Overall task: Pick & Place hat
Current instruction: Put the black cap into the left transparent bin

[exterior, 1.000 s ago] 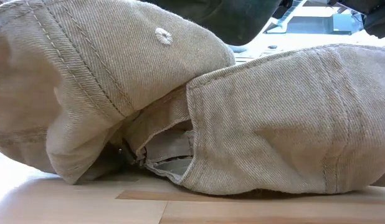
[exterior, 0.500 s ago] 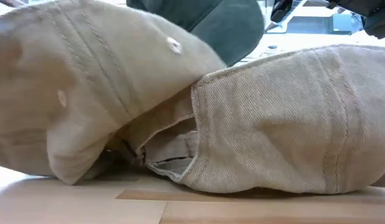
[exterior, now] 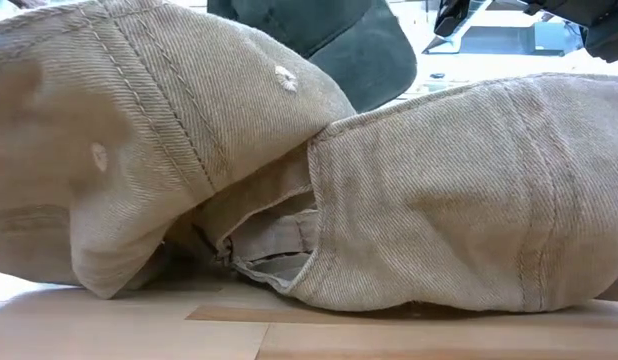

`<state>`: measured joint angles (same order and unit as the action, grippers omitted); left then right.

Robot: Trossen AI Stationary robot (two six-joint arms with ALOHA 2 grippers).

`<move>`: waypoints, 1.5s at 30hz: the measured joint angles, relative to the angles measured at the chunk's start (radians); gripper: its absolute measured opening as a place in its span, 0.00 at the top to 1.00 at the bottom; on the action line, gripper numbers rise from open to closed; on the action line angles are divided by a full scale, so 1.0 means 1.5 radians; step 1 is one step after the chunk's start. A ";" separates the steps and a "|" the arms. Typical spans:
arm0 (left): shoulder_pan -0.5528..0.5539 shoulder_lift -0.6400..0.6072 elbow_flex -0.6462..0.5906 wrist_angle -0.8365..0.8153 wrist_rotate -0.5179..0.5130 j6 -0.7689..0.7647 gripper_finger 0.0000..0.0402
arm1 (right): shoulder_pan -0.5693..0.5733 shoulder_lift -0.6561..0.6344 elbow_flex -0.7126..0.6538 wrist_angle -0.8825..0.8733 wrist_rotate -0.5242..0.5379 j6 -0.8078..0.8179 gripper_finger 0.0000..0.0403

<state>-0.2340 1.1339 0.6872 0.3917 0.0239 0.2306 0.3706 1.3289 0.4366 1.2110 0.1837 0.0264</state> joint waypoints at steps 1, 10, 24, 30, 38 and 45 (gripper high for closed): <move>0.000 0.000 0.000 0.004 -0.019 0.000 0.88 | 0.000 0.000 0.000 0.000 0.000 0.000 0.67; 0.013 -0.031 0.000 0.041 -0.081 0.013 0.91 | 0.000 0.000 0.000 -0.007 0.000 -0.006 0.68; 0.112 -0.104 0.000 0.053 -0.081 0.023 0.90 | -0.025 0.000 0.000 -0.139 0.000 -0.006 0.68; 0.167 -0.103 0.048 -0.088 -0.006 -0.001 0.92 | -0.043 0.000 0.000 -0.189 0.000 -0.005 0.68; 0.207 -0.069 0.164 -0.252 0.042 0.001 0.90 | -0.054 -0.001 0.000 -0.204 0.000 -0.005 0.68; 0.240 0.002 0.277 -0.373 0.040 0.072 0.92 | -0.054 -0.001 0.000 -0.213 0.000 -0.005 0.68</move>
<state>0.1258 1.1367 1.1020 -0.1676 0.0836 0.3381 0.2897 1.3281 0.4366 0.8910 0.1837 0.0185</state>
